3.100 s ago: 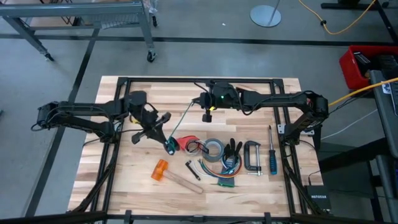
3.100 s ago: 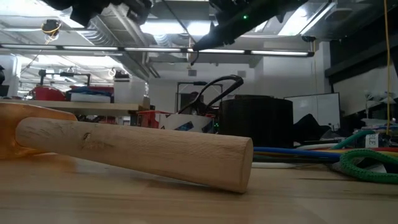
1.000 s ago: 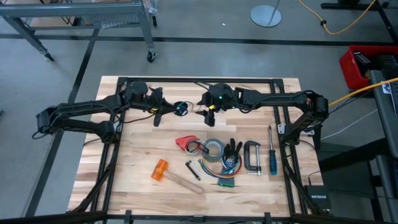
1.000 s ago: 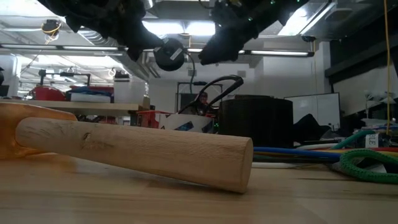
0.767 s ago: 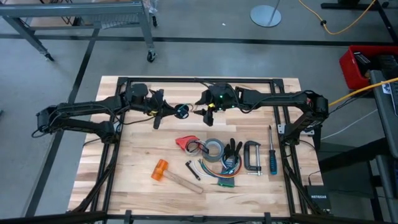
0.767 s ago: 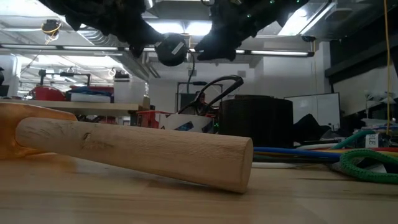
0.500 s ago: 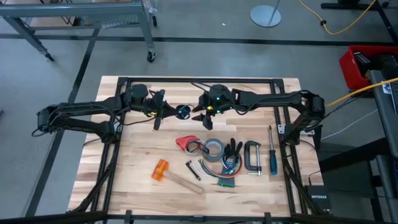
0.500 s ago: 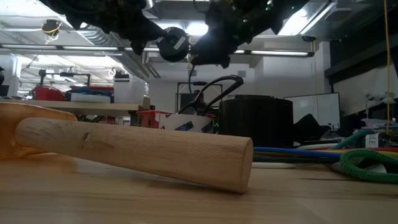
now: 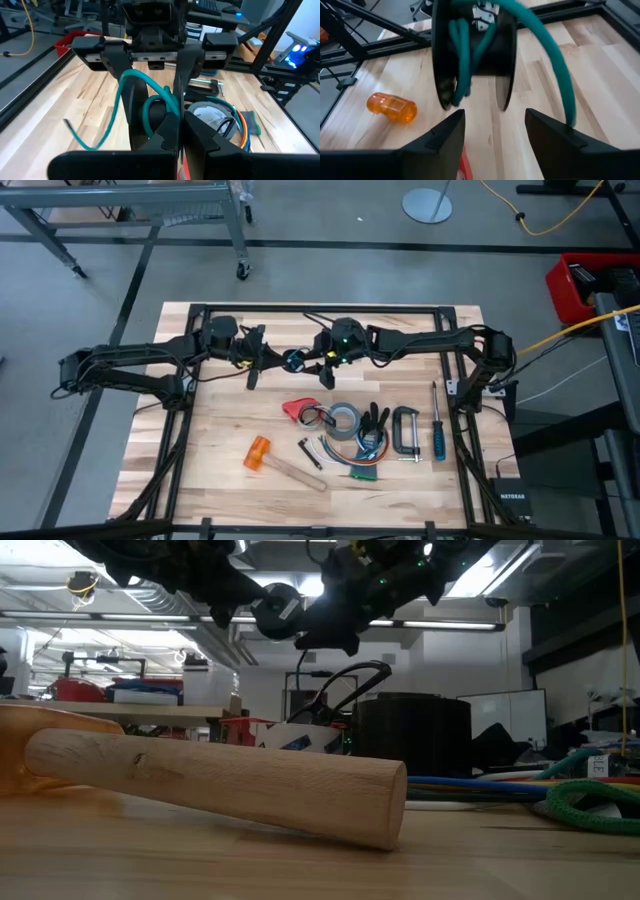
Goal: Coil cords
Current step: Uncoil the green cable wire from the black spool
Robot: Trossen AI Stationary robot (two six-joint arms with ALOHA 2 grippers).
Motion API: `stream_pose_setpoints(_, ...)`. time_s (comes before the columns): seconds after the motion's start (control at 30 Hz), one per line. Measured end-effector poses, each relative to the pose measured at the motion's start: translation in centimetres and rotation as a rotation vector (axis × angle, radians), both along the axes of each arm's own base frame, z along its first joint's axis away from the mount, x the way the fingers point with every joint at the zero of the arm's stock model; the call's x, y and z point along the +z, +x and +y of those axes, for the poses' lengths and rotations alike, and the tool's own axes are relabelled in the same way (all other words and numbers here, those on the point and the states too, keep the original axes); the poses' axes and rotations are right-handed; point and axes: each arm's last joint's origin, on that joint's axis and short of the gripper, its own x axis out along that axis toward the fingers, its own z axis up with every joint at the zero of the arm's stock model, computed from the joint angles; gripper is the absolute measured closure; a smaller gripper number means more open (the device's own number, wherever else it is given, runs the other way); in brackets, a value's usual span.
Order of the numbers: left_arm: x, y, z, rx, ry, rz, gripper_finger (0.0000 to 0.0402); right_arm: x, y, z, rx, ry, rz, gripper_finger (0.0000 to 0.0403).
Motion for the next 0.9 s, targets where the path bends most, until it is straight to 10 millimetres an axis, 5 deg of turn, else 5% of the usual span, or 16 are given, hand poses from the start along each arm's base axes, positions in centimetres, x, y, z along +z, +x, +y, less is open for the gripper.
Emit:
stream_pose_setpoints(0.53, 0.0, 0.2, -0.9, -0.060, -0.010, 0.001, 0.0400, 0.3, 0.2, 0.0, 0.007, -0.013, -0.040, 0.0296)
stream_pose_setpoints(0.77, 0.0, 0.2, -1.0, -0.059, -0.004, 0.003, 0.0400, 0.4, 0.2, 0.1, 0.024, -0.017, -0.042, 0.0385)
stream_pose_setpoints(0.9, 0.0, 0.2, -1.0, -0.064, -0.006, 0.003, 0.0400, 0.4, 0.1, 0.1, 0.056, -0.016, -0.044, 0.0388)
